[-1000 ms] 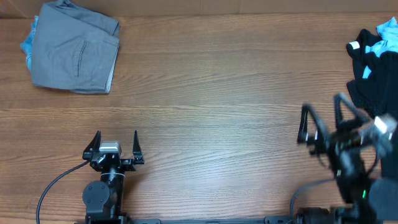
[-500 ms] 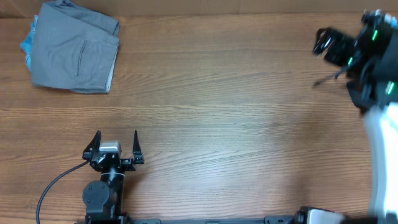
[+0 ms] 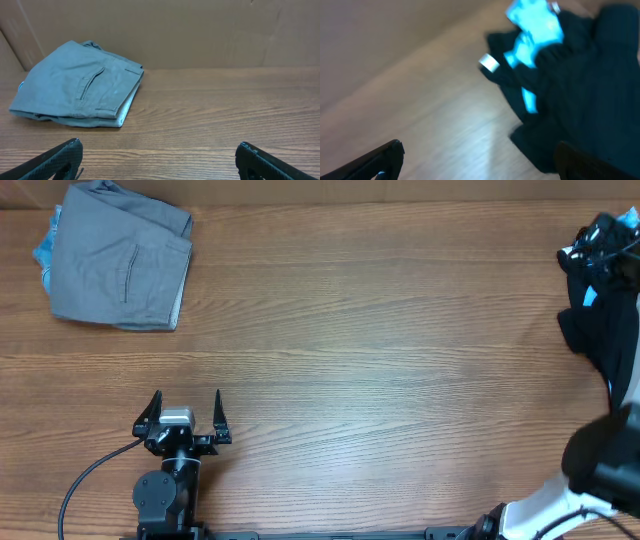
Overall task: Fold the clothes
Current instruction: 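Reach the right gripper to the clothes pile and grasp the black shirt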
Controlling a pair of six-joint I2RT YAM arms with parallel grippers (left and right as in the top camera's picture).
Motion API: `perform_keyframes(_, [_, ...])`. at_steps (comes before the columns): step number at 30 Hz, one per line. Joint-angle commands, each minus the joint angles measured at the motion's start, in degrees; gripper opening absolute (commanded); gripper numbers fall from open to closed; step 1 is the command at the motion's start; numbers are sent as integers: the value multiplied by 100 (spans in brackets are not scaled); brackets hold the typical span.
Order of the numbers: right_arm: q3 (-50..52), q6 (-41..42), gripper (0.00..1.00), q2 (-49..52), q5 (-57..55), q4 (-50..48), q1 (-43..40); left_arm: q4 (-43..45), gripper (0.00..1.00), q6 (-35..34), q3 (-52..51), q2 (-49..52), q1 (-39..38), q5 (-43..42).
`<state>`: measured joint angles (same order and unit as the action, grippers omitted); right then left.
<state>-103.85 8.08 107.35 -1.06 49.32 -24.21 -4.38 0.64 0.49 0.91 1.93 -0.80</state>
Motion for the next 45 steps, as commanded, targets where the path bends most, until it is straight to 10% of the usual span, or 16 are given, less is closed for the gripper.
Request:
perform_keyframes(1, [-111,111,100,570,-315,-81,-136,-7,100,109,-22,-22,31,35])
perform_keyframes(31, [-85,743,100,2544,-1261,-247,-249,-7,100,109,-22,-22,31,35])
perform_keyframes(37, [-85,743,49,2544,-1231,-227,-249,-7,100,111,-22,-22,31,35])
perform_keyframes(45, [-341,800,13,2509,-1047,4,-249,-7,100,109,-22,-22,31,35])
